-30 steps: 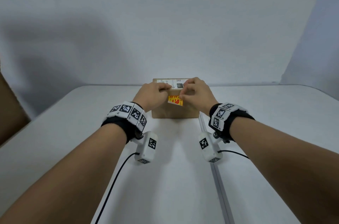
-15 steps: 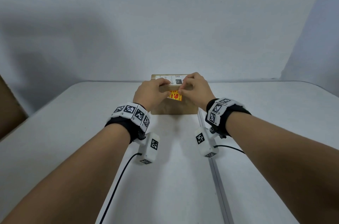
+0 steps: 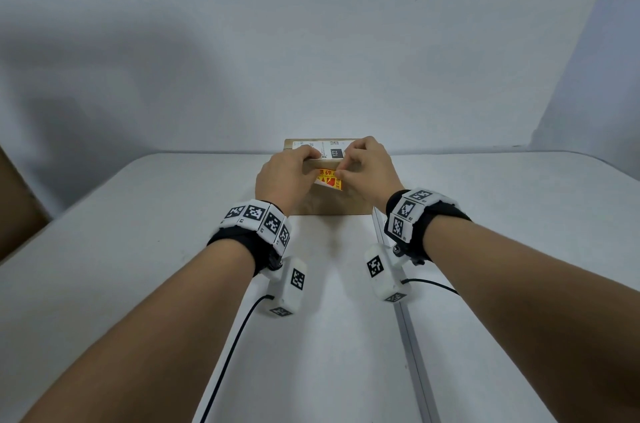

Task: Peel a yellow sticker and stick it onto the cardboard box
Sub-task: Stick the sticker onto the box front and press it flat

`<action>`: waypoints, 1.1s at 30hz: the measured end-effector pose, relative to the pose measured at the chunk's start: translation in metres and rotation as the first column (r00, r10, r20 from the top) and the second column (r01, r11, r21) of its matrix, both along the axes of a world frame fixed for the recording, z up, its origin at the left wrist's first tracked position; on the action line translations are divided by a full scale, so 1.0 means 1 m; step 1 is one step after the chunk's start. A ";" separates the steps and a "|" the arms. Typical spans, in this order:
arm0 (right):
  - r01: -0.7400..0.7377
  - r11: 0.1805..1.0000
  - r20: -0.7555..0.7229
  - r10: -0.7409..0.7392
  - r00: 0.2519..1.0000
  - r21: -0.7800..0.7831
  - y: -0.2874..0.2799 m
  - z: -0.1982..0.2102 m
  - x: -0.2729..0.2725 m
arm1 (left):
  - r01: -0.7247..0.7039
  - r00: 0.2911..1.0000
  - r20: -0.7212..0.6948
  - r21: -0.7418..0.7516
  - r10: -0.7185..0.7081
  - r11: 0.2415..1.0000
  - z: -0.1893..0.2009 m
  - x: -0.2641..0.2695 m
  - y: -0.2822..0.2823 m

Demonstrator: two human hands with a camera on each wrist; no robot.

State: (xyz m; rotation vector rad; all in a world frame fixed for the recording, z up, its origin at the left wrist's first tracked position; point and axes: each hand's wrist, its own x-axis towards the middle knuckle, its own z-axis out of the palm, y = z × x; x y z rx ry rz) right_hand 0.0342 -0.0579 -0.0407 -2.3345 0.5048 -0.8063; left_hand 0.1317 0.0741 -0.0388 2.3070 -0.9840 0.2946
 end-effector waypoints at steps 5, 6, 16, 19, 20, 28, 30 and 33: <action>0.011 1.000 0.024 -0.011 1.000 0.010 -0.001 -0.002 0.002 | -0.018 0.999 0.026 -0.029 0.019 0.999 -0.002 -0.001 -0.002; 0.012 1.000 0.030 -0.013 0.999 0.018 -0.001 -0.002 0.001 | -0.021 0.999 0.031 -0.034 0.022 0.999 -0.003 -0.002 -0.002; 0.009 0.999 0.054 -0.012 0.998 0.048 -0.001 0.001 -0.008 | -0.030 0.999 0.034 -0.052 0.032 0.998 -0.004 -0.003 -0.003; 0.010 0.998 0.066 -0.014 0.998 0.067 -0.001 0.002 -0.008 | -0.035 0.999 0.024 -0.053 0.036 0.998 -0.004 -0.003 -0.003; 0.009 0.997 0.065 -0.014 0.998 0.070 -0.001 0.002 -0.008 | -0.035 0.999 0.020 -0.052 0.036 0.998 -0.004 -0.003 -0.003; 0.021 0.999 0.004 -0.021 1.000 -0.030 -0.001 0.000 -0.003 | -0.017 1.000 0.022 -0.054 0.018 0.998 -0.005 0.000 -0.002; 0.019 0.998 -0.008 -0.020 1.000 -0.062 0.000 0.000 -0.002 | -0.010 1.000 0.024 -0.048 0.011 0.999 -0.004 -0.001 -0.001; 0.023 0.995 -0.009 -0.024 1.000 -0.094 -0.001 0.000 -0.002 | -0.004 0.999 0.036 -0.045 0.006 0.999 -0.004 -0.002 -0.001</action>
